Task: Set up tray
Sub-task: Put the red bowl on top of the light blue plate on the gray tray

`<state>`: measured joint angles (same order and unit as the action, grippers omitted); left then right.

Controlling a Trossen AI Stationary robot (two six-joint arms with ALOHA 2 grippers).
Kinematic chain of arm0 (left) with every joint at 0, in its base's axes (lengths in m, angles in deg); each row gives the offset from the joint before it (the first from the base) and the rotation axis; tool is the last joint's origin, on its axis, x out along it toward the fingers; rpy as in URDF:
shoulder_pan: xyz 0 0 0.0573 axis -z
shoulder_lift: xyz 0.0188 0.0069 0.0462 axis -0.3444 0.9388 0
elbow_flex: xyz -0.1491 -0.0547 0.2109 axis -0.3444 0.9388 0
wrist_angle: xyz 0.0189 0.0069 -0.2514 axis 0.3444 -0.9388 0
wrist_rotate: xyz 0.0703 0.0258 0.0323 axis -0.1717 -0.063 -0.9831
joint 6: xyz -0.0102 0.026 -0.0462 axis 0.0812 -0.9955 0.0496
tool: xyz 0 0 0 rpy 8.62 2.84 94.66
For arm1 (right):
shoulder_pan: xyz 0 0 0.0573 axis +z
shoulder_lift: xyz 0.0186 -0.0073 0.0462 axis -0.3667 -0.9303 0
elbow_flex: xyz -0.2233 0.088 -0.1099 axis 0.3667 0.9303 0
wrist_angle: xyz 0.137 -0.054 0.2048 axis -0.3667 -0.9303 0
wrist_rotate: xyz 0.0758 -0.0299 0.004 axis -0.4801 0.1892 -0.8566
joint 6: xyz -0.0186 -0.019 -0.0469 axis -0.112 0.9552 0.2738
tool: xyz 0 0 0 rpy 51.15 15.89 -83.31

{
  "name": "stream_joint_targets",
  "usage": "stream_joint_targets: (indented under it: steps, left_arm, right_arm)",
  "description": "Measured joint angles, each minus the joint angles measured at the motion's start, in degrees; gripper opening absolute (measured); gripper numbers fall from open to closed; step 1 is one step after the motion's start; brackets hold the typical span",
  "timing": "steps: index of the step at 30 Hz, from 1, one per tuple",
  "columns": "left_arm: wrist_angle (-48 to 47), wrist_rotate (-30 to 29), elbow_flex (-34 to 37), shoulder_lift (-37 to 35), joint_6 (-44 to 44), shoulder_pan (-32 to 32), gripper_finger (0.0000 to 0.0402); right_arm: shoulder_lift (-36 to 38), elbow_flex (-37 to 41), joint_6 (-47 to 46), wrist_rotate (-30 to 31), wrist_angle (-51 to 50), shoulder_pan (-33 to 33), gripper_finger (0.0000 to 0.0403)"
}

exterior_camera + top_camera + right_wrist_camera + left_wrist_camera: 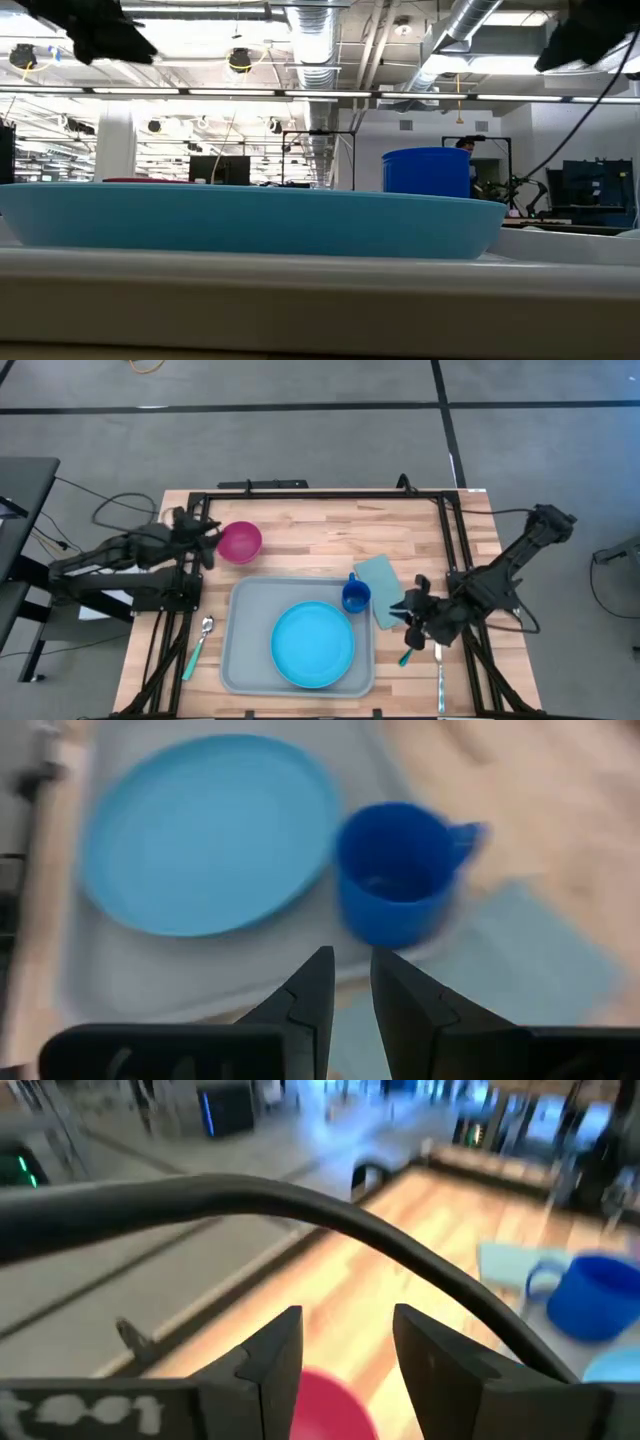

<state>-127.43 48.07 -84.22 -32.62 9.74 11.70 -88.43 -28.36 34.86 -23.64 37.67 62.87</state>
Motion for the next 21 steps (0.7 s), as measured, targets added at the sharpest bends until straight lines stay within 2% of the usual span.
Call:
stream_joint_targets:
  steps: [6, 9, 11, 14, 21]
  left_arm:
    - [-1.76, 4.09, 0.0, 10.23, 7.03, 0.0, 0.0149]
    - [-1.8, 5.67, 0.0, 15.33, 7.4, 0.0, 0.0149]
    - [-1.77, 6.73, 0.0, 19.01, 7.48, 0.01, 0.0149]
    - [-1.72, 8.97, 0.0, 24.35, 10.14, 0.0, 0.0149]
    - [-0.75, 10.73, -0.01, 36.77, 13.54, 0.02, 0.0149]
  right_arm:
    - [2.71, 14.04, 11.13, -1.28, 32.29, -1.4, 0.0064]
    - [0.74, 19.03, 17.04, -1.26, 49.23, -1.28, 0.0064]
    - [-1.26, 21.2, 20.45, -1.32, 56.81, -1.26, 0.0064]
    - [-4.36, 22.11, 22.29, -1.26, 61.71, -1.29, 0.0064]
    - [-8.33, 22.12, 24.36, -1.47, 62.74, -2.65, 0.0064]
